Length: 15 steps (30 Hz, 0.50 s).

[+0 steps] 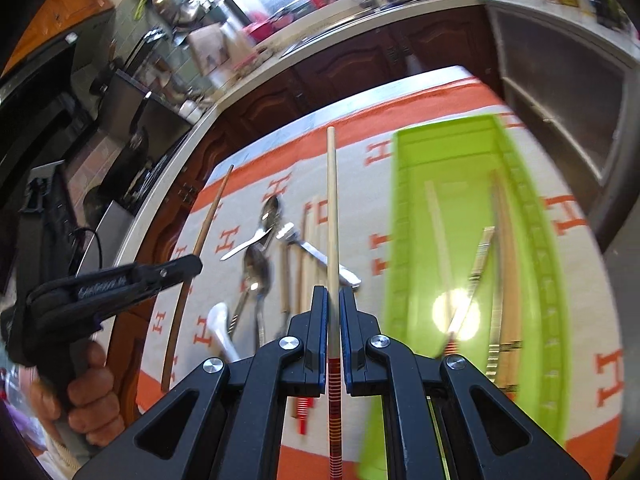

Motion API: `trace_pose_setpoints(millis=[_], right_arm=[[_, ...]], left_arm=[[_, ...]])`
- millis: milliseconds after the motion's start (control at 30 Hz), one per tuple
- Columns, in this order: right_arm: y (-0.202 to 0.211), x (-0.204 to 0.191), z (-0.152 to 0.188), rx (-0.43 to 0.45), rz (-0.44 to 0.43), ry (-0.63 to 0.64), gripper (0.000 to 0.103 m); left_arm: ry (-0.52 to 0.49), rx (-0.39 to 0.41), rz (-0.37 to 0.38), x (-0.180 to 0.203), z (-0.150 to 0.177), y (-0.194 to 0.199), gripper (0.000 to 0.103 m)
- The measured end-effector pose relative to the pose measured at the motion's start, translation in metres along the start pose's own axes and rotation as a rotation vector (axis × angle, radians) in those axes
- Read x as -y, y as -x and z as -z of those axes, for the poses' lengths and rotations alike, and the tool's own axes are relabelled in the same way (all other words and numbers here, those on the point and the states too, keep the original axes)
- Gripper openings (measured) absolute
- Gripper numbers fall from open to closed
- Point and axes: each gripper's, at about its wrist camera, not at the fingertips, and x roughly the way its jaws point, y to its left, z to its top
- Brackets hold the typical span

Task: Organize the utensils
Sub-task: 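Carry both chopsticks into the green tray and open both tools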

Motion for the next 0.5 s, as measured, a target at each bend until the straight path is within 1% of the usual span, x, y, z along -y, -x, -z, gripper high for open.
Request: trace_pose_setpoints(millis=[67, 133, 300, 500], right_arm=[[0.011, 0.013, -0.002, 0.019, 0.022, -0.018, 0.005], [0.019, 0.028, -0.004, 0.035, 0.044, -0.04, 0.005], [0.03, 0.068, -0.01, 0.043, 0.092, -0.096, 0.006], [0.024, 0.096, -0.014, 0.021, 0.116, -0.114, 0.007]], left_arm=[[-0.035, -0.011, 0.016, 0.022, 0.004, -0.004, 0.004], [-0.075, -0.037, 0.048, 0.05, 0.008, -0.014, 0.004], [-0.135, -0.064, 0.088, 0.1, 0.018, -0.031, 0.004], [-0.163, -0.105, 0.123, 0.129, 0.025, -0.052, 0.004]])
